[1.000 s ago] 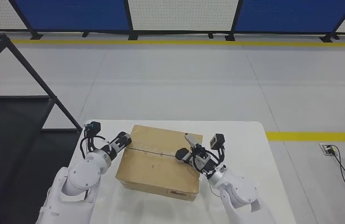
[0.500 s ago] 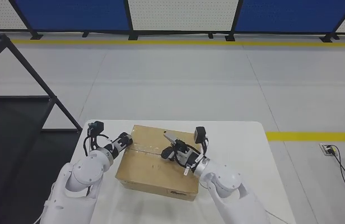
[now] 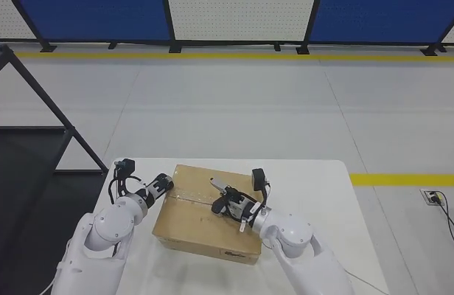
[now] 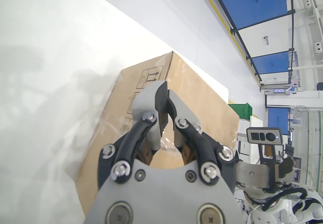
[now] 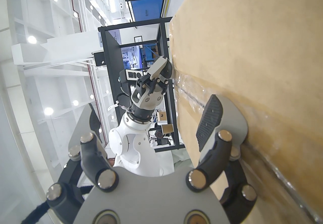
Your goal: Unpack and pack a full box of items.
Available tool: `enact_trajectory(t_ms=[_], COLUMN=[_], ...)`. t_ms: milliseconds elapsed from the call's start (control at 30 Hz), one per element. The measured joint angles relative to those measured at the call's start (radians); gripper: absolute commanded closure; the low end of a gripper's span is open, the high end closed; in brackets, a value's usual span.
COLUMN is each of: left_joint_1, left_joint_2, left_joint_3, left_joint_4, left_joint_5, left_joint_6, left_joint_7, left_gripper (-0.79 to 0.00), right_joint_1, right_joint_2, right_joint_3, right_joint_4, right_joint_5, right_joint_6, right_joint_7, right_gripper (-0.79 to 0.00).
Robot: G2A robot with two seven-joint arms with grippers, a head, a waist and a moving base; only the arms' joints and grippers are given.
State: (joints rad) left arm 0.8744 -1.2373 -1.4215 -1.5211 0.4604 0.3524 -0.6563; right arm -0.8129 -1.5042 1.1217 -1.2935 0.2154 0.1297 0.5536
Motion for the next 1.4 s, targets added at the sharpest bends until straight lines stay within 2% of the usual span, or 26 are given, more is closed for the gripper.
enact_trajectory(t_ms=[533,900,1033,1200,1400], left_joint_1=[-0.038,-0.037,-0.033,-0.025,0.011], left_joint_2=[0.002,0.004,0.005,0.006,0.009], left_joint_3=[0.029,0.038,0.035,0.032,-0.003], left_joint_4=[0.035,0.030,0.020,-0.001,-0.043], left_joint_5=[0.001,0.003,0.000,-0.001,-0.023], left_joint_6=[0.006,0.019,0.024,0.026,0.024], left_joint_7=[0.000,0.010,0.021,0.036,0.093], left_gripper=[0.000,0.000,0.000,0.000,0.000], right_joint_1=[-0.222,-0.361,-0.404,-0.399,-0.406], right_joint_2=[0.048,0.071,0.077,0.078,0.076], right_joint_3=[0.154,0.263,0.293,0.293,0.294], right_joint_4=[-0.224,-0.346,-0.390,-0.403,-0.418], right_joint_5=[-0.039,-0.009,0.028,0.077,0.164], right_joint_6=[-0.009,-0.063,-0.105,-0.158,-0.338], right_joint_7=[-0.045,-0.076,-0.066,-0.053,-0.044], right_gripper=[-0.785,-0.785,-0.785,-0.785,-0.785])
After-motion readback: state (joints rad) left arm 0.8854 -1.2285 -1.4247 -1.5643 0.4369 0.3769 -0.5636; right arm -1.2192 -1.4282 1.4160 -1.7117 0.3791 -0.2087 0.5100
